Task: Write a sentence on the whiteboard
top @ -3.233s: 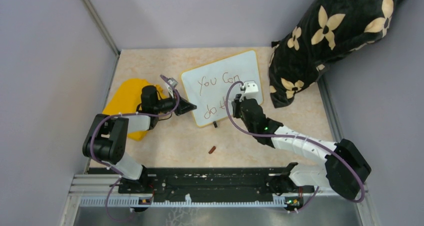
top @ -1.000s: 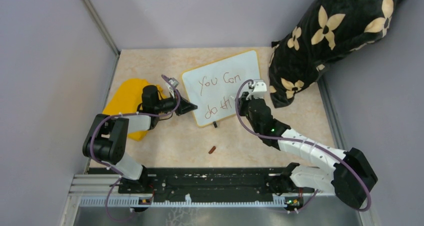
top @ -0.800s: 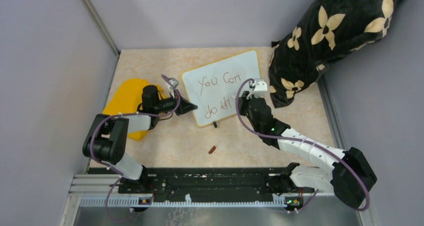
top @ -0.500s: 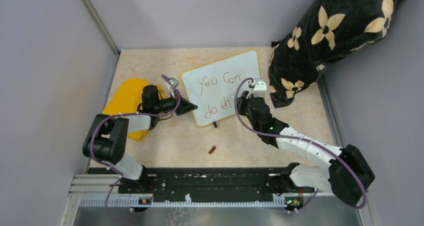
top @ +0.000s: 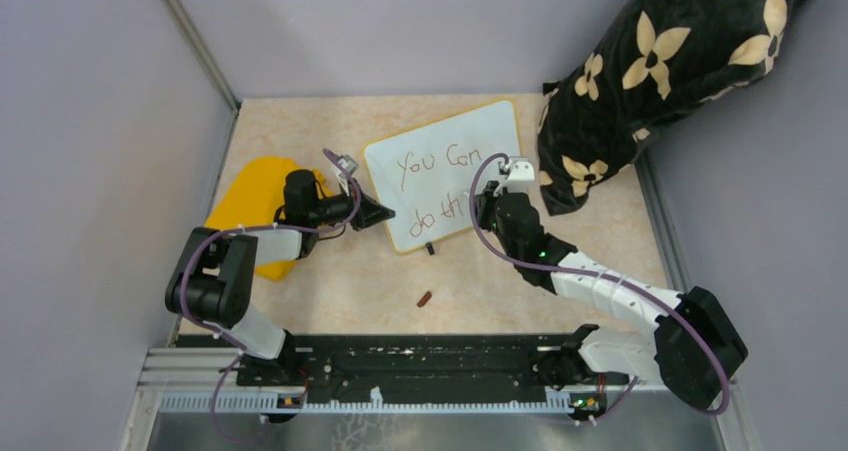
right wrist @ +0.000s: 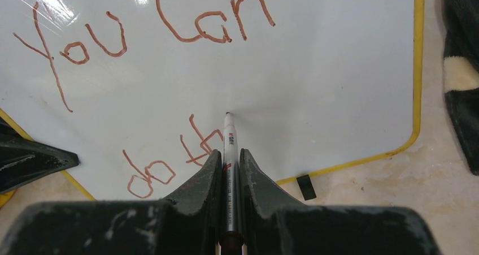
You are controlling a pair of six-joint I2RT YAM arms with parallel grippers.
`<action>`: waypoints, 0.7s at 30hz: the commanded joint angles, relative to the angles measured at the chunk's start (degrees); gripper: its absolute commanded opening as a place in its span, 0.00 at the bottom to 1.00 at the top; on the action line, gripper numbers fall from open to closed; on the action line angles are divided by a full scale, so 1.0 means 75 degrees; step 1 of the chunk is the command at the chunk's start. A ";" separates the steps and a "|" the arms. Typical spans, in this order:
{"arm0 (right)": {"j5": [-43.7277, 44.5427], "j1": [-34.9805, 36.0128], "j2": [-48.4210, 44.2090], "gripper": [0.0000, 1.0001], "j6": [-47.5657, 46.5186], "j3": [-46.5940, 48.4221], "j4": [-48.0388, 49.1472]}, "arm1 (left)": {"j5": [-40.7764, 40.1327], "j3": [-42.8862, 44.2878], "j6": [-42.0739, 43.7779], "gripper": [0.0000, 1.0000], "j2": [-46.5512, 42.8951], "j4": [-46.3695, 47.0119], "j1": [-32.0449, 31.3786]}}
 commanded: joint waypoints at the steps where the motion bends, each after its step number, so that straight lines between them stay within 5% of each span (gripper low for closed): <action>1: 0.0036 -0.0121 0.0022 0.00 0.0102 0.0305 0.0080 | -0.0479 -0.0132 0.0771 0.00 0.0207 -0.0866 -0.0169; 21: -0.0228 -0.0130 -0.0557 0.00 0.0191 0.0148 -0.0060 | -0.0477 -0.0118 0.0748 0.00 0.0207 -0.0866 -0.0180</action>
